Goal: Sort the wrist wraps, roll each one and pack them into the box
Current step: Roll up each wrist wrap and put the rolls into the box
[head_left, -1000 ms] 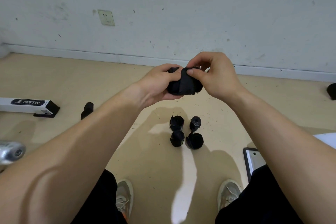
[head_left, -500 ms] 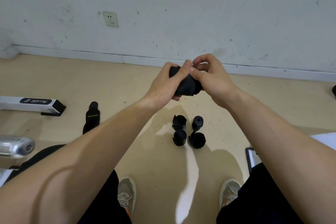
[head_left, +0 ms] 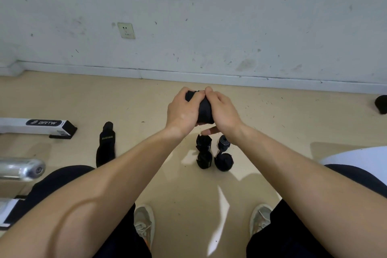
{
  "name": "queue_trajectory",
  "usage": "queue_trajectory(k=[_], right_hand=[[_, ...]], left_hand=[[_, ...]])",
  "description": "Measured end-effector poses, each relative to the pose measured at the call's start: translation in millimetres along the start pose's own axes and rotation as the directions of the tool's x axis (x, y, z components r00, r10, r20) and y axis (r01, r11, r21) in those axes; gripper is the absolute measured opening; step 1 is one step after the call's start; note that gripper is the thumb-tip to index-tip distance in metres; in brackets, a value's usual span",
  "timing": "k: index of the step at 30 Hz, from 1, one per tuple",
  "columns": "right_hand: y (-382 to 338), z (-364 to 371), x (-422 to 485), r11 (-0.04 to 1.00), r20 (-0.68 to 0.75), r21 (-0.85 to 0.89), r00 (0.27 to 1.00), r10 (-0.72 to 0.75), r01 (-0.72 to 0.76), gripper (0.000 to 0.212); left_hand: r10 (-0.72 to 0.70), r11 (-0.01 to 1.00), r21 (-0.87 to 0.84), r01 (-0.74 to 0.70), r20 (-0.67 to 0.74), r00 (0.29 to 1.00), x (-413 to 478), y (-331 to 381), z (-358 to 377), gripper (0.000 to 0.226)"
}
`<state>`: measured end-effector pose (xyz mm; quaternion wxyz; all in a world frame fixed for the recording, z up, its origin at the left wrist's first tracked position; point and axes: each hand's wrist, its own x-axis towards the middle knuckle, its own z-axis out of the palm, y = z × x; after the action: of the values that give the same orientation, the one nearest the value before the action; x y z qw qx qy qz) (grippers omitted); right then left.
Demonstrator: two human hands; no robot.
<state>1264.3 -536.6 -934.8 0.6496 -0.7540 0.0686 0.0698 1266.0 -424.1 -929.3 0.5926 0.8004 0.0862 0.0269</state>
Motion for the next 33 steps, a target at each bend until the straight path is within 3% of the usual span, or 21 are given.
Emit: queue_trajectory(k=[4, 7, 16, 20, 25, 29, 33], right_hand=[[14.9, 4.6, 5.9, 0.992, -0.139, -0.107, 0.987, -0.083, 0.068, 0.037], [33.3, 13.5, 9.5, 0.991, -0.179, -0.13, 0.982, -0.053, 0.029, 0.037], [103.9, 47.2, 26.5, 0.983, -0.11, -0.063, 0.981, 0.162, -0.17, 0.031], [131.8, 59.4, 40.8, 0.956, -0.065, -0.105, 0.961, 0.268, -0.274, 0.035], [166.2, 75.2, 66.7, 0.905, 0.011, -0.045, 0.906, 0.424, -0.423, 0.036], [192.6, 96.5, 81.7, 0.818, 0.014, 0.178, 0.832, 0.554, -0.547, 0.052], [218.3, 110.0, 89.2, 0.728, 0.02, 0.309, 0.77, 0.638, -0.612, 0.031]], left_hand=[[-0.026, 1.0, -0.006, 0.026, 0.006, 1.0, -3.1, -9.1, 8.2, 0.03], [-0.062, 0.997, 0.039, 0.062, -0.005, 0.998, -1.4, -30.6, 14.2, 0.036], [-0.193, 0.974, 0.129, 0.187, 0.037, 0.981, 11.3, -109.9, 14.5, 0.039], [-0.389, 0.913, 0.195, 0.358, 0.156, 0.908, 24.1, -139.7, 9.9, 0.052], [-0.458, 0.887, 0.1, 0.45, 0.308, 0.834, 40.6, -185.9, -2.5, 0.034], [-0.509, 0.85, 0.001, 0.526, 0.252, 0.823, 65.5, -221.1, -6.1, 0.042], [-0.473, 0.88, 0.006, 0.474, 0.079, 0.877, 92.0, -254.0, 2.3, 0.05]])
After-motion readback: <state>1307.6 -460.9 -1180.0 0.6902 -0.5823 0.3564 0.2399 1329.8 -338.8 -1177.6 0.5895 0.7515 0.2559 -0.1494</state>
